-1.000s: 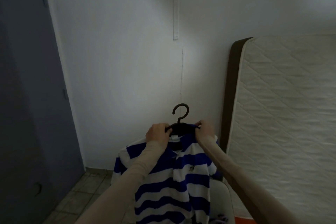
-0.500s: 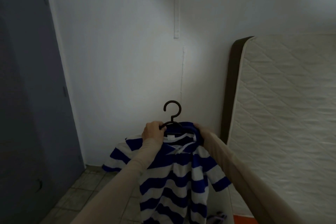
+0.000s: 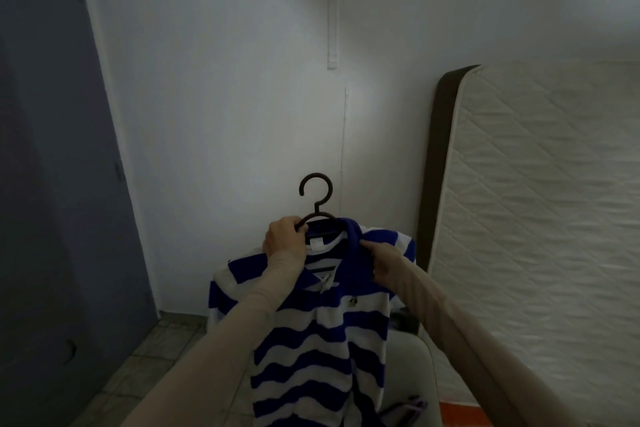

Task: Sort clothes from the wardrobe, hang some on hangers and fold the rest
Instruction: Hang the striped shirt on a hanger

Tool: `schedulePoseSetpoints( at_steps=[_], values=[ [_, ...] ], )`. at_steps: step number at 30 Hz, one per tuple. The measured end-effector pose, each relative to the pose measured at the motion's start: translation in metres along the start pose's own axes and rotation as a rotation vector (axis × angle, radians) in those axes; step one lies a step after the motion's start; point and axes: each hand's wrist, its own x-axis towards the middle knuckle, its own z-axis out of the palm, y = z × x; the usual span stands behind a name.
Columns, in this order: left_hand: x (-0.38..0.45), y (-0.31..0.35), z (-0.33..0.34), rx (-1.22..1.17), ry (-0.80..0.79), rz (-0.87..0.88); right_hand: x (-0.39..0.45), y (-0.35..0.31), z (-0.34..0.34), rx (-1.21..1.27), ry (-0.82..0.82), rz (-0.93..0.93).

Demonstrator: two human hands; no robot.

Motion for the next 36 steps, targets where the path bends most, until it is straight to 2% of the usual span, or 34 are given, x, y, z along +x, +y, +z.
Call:
schedulePoseSetpoints(
  at_steps=[3, 6, 10, 13, 15, 19, 26, 30, 33, 36],
  values=[
    [-0.002, -0.002, 0.002, -0.027, -0.053, 0.026, 0.003, 0.003, -0.006, -0.091, 0.082, -0.162],
    [-0.006, -0.003, 0.007, -0.081, -0.087, 0.059, 0.004, 0.004, -0.010, -0.438, 0.245, -0.452],
    [-0.006, -0.001, 0.011, -0.214, -0.154, 0.137, 0.001, -0.004, -0.015, -0.914, 0.509, -0.680],
    [-0.004, 0.001, 0.010, -0.277, -0.193, 0.215, 0.000, -0.016, -0.017, -1.170, 0.479, -0.758],
    [-0.002, 0.001, 0.010, -0.264, -0.202, 0.267, 0.001, -0.025, -0.021, -1.238, 0.361, -0.711],
    [0.004, -0.003, 0.009, -0.174, -0.174, 0.319, 0.006, -0.045, -0.022, -1.216, -0.018, -0.512],
    [0.010, -0.007, -0.004, 0.219, -0.126, 0.427, -0.006, -0.055, -0.015, -1.288, -0.350, -0.266],
    [0.008, -0.002, -0.003, -0.022, -0.099, 0.445, -0.010, -0.040, 0.002, -1.177, -0.330, -0.155],
    [0.008, -0.001, -0.002, -0.122, -0.119, 0.359, -0.009, -0.030, 0.014, -1.058, -0.231, -0.161],
    [0.009, -0.002, -0.005, -0.218, -0.131, 0.266, -0.009, -0.026, 0.022, -0.835, -0.199, -0.085]
  ],
)
